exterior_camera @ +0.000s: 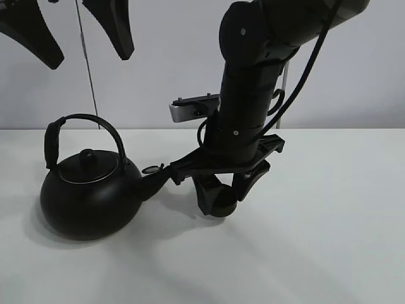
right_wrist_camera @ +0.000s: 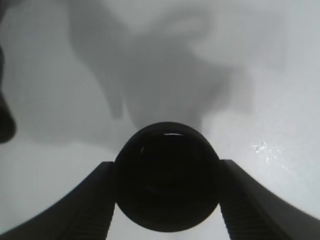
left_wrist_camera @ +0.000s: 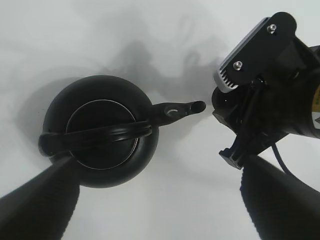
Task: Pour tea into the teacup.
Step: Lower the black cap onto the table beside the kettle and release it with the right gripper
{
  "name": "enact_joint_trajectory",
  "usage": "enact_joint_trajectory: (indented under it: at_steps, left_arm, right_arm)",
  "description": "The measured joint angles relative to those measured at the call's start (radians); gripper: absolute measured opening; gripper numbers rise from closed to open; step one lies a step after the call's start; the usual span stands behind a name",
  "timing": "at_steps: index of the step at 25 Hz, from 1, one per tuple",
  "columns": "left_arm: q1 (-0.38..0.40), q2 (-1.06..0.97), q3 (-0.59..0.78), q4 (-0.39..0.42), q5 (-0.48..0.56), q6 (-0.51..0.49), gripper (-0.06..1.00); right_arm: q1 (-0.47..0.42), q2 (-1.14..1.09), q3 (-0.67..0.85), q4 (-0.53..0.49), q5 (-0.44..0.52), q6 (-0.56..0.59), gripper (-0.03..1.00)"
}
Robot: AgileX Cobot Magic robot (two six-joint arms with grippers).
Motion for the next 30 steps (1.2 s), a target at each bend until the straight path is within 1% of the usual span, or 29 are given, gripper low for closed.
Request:
enact_joint_trajectory:
  at_steps: [8, 18, 19, 24, 27, 30]
  left_arm:
    - [0.000, 0.000, 0.000, 0.000, 0.000, 0.001, 0.63]
    - [0.000, 0.000, 0.000, 0.000, 0.000, 0.001, 0.63]
    - [0.000, 0.000, 0.000, 0.000, 0.000, 0.001, 0.63]
    - [0.000, 0.000, 0.000, 0.000, 0.000, 0.001, 0.63]
    - [0.000, 0.000, 0.000, 0.000, 0.000, 0.001, 0.63]
    - [0.000, 0.000, 0.000, 0.000, 0.000, 0.001, 0.63]
  right_arm:
    - [0.000, 0.036, -0.004, 0.006, -0.047, 0.000, 0.40]
    - [0.000, 0.039, -0.004, 0.011, -0.049, 0.000, 0.41]
    - [0.000, 0.039, -0.004, 0.011, -0.049, 0.000, 0.42]
    - [0.000, 0.034, -0.004, 0.012, -0.025, 0.000, 0.57]
    - [0.000, 0.005, -0.004, 0.000, 0.006, 0.032, 0.63]
    - [-0.010, -0.069, -0.004, -0.018, 0.032, 0.064, 0.66]
